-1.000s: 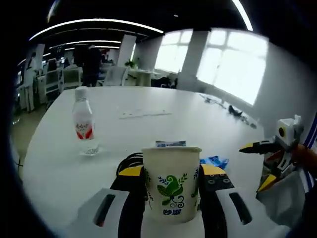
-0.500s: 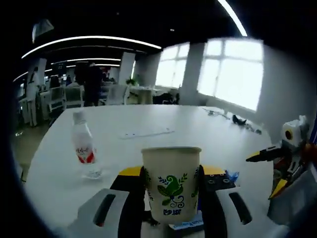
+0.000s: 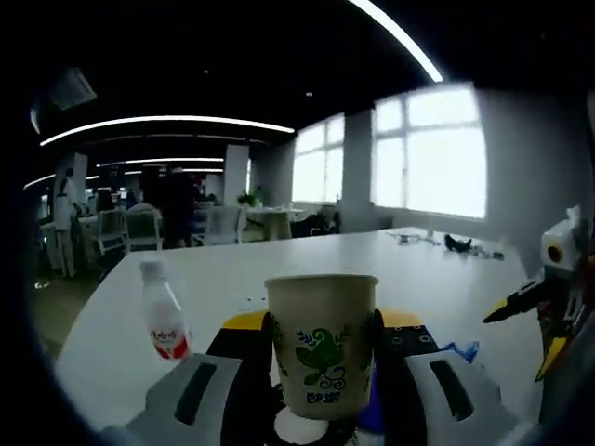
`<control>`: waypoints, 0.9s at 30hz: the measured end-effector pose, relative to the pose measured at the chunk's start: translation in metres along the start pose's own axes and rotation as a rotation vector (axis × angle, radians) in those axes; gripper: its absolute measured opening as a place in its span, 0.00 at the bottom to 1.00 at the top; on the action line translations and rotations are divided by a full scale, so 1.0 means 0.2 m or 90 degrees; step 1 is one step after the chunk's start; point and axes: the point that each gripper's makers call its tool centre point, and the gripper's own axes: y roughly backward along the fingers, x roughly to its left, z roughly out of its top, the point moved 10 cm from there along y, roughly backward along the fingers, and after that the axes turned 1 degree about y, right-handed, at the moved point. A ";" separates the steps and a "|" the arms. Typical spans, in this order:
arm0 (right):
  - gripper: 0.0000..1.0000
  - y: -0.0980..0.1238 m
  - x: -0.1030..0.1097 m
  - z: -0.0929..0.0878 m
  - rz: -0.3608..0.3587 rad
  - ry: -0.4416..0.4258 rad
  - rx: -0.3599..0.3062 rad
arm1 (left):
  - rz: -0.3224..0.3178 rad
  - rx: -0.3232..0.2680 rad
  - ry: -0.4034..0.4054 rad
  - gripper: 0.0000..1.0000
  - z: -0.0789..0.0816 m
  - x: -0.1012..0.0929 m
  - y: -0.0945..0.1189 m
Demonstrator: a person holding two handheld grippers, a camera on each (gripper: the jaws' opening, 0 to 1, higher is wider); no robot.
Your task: Arrange the tabletop items into an orderly group along one side of the table until the central work area is clear of visible clutter.
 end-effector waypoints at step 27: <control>0.99 -0.14 -0.10 -0.04 -0.011 -0.020 0.032 | 0.053 -0.073 -0.028 0.42 -0.14 0.26 -0.31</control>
